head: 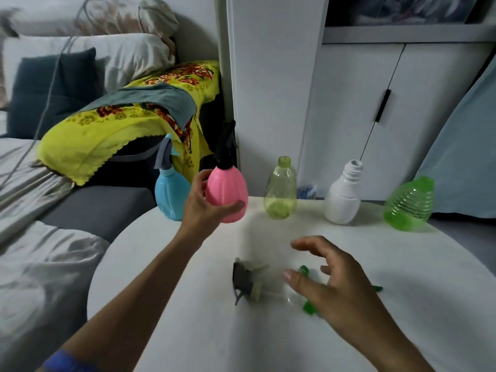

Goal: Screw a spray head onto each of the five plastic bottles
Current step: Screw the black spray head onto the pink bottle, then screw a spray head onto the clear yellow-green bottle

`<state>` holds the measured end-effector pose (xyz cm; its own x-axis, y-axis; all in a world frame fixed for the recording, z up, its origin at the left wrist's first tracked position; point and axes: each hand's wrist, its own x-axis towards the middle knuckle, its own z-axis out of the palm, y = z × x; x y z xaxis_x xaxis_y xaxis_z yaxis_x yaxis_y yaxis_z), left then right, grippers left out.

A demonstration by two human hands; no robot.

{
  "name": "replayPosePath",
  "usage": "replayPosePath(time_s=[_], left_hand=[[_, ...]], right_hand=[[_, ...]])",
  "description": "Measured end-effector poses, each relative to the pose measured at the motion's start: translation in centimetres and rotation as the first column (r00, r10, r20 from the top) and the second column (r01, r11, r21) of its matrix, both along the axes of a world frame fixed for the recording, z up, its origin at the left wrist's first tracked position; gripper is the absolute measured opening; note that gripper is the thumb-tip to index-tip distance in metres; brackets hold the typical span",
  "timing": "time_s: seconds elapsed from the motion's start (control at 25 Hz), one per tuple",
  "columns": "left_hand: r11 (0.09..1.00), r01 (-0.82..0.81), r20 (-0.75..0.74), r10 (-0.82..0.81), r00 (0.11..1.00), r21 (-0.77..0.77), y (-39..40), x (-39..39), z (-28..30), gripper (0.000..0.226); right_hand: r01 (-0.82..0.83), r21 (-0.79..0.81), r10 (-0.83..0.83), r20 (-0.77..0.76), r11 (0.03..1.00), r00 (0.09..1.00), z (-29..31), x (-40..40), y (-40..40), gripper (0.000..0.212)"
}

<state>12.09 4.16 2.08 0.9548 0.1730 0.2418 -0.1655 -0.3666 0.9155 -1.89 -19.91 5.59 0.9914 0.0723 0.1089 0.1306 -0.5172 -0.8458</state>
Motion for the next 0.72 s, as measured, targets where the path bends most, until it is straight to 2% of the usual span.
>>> replayPosePath(time_s=[0.12,0.2,0.32,0.4,0.48,0.6,0.64,0.72], left_hand=[[0.998,-0.057,0.022,0.056,0.998,0.031,0.1,2.6,-1.7,0.09],[0.991,-0.101,0.04,0.098,0.994,0.083,-0.6,3.9,-3.0,0.091],[0.984,-0.139,0.018,0.138,0.99,0.112,-0.9,4.6,-4.7,0.098],[0.985,-0.147,-0.007,0.149,0.989,0.091,-0.5,4.8,-5.3,0.101],[0.986,-0.139,-0.03,0.143,0.989,0.088,-0.2,5.0,-5.5,0.102],[0.985,-0.142,-0.056,0.148,0.987,0.1,-0.4,4.9,-5.2,0.102],[0.984,-0.147,-0.064,0.153,0.986,0.098,-0.5,4.8,-4.9,0.103],[0.985,-0.148,-0.096,0.156,0.983,0.086,-0.7,4.5,-4.5,0.104]], right_hand=[[0.05,-0.251,0.02,0.267,0.967,0.963,-0.1,0.4,0.8,0.024],[0.058,-0.306,0.041,0.31,0.95,0.95,0.1,1.2,0.8,0.022],[0.05,-0.336,0.051,0.284,0.94,0.958,-0.2,1.7,0.9,0.024],[-0.01,-0.41,0.129,0.266,0.912,0.955,-0.8,1.8,1.8,0.027],[-0.099,-0.557,0.235,0.178,0.824,0.956,-2.2,1.8,3.1,0.039],[-0.181,-0.764,0.298,0.015,0.619,0.954,-4.0,1.0,5.2,0.05],[-0.181,-0.794,0.309,0.009,0.581,0.951,-4.5,0.8,5.6,0.048],[-0.119,-0.816,0.306,0.074,0.566,0.949,-5.6,0.6,6.2,0.036]])
